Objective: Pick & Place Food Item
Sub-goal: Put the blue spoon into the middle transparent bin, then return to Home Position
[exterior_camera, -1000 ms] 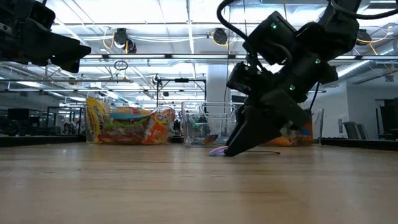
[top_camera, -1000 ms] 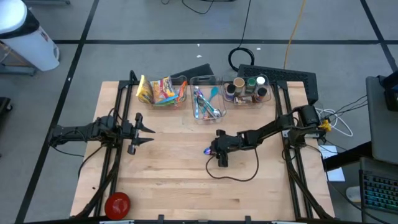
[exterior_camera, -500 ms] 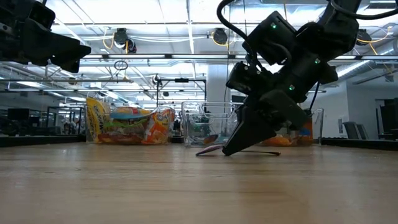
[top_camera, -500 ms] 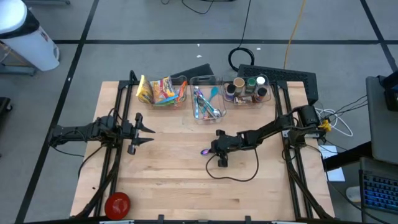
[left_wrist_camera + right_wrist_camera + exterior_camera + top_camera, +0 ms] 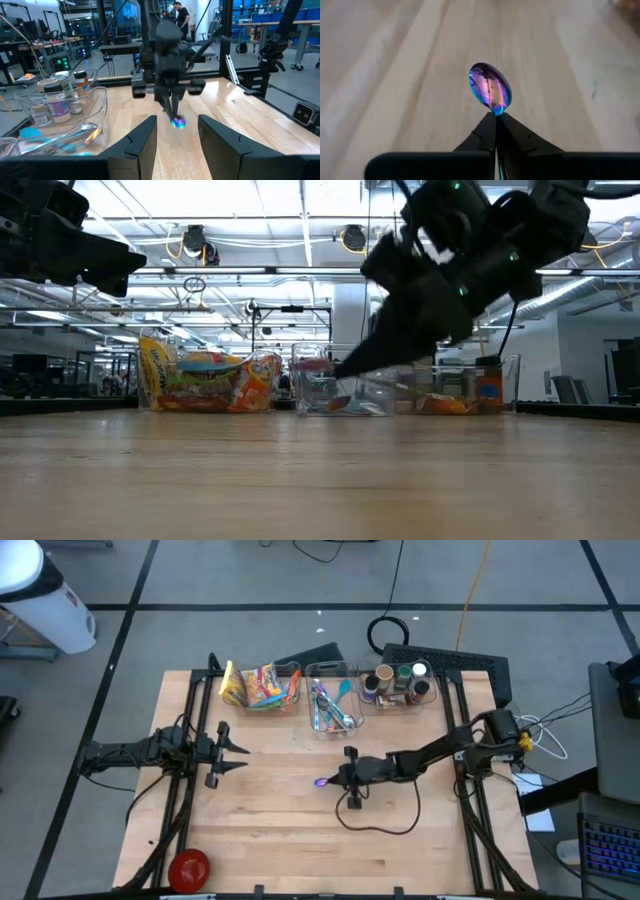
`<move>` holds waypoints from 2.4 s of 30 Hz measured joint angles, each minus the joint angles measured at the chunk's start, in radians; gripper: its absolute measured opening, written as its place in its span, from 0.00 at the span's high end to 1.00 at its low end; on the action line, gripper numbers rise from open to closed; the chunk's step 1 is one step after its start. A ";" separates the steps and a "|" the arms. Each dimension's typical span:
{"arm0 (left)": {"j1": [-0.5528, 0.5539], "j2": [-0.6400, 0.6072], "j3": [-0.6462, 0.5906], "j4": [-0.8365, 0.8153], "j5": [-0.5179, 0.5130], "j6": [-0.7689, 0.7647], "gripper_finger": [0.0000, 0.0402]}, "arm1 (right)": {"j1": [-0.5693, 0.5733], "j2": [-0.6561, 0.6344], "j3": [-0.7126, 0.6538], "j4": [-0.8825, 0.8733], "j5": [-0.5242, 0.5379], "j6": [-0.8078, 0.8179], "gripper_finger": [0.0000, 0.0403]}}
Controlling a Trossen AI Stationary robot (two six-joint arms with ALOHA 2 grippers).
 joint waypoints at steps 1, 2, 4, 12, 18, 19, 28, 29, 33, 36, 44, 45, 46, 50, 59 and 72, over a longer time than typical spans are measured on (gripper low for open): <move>0.000 0.000 0.000 0.000 0.000 0.000 0.62 | 0.000 -0.012 0.000 0.011 0.000 0.011 1.00; 0.000 0.000 0.000 0.000 0.000 0.000 0.62 | 0.000 -0.021 0.000 0.024 0.000 0.022 1.00; 0.000 0.000 0.000 0.000 0.000 0.000 0.62 | 0.000 -0.042 0.000 0.060 0.000 0.040 1.00; 0.000 0.000 0.000 0.000 0.000 0.000 0.62 | -0.057 -0.150 0.000 0.215 -0.001 0.075 1.00; 0.000 0.000 0.000 0.000 0.000 0.000 0.62 | -0.181 -0.183 0.001 0.265 0.075 0.164 1.00; 0.000 0.000 0.000 0.000 0.000 0.000 0.62 | -0.207 -0.183 0.001 0.267 0.104 0.185 1.00; 0.000 0.000 0.000 0.000 0.000 0.000 0.62 | -0.409 -0.145 0.001 0.193 0.136 0.335 1.00; 0.000 0.000 0.000 0.000 0.000 0.000 0.62 | -0.417 -0.133 0.002 0.192 0.142 0.344 1.00; 0.000 0.000 0.000 0.000 0.000 0.000 0.62 | -0.427 -0.087 0.000 0.161 0.215 0.346 1.00; 0.000 0.000 0.000 0.000 0.000 0.000 0.62 | -0.426 -0.072 0.000 0.173 0.241 0.349 0.97; 0.000 0.000 0.000 0.000 0.000 0.000 0.62 | -0.426 -0.070 0.000 0.173 0.241 0.355 0.80; 0.000 0.000 0.000 0.000 0.000 0.000 0.62 | -0.426 -0.070 0.000 0.174 0.240 0.355 0.77; 0.000 0.000 0.000 0.000 0.000 0.000 0.62 | -0.426 -0.070 0.000 0.173 0.240 0.353 0.75; 0.000 0.000 0.000 0.000 0.000 0.000 0.62 | -0.421 -0.070 0.001 0.172 0.236 0.321 0.66; 0.000 0.000 0.000 0.000 0.000 0.000 0.62 | -0.394 -0.168 0.001 0.172 0.232 0.272 0.59; 0.000 0.000 0.000 0.000 0.000 0.000 0.62 | -0.248 -0.670 0.002 -0.248 -0.003 -0.026 0.60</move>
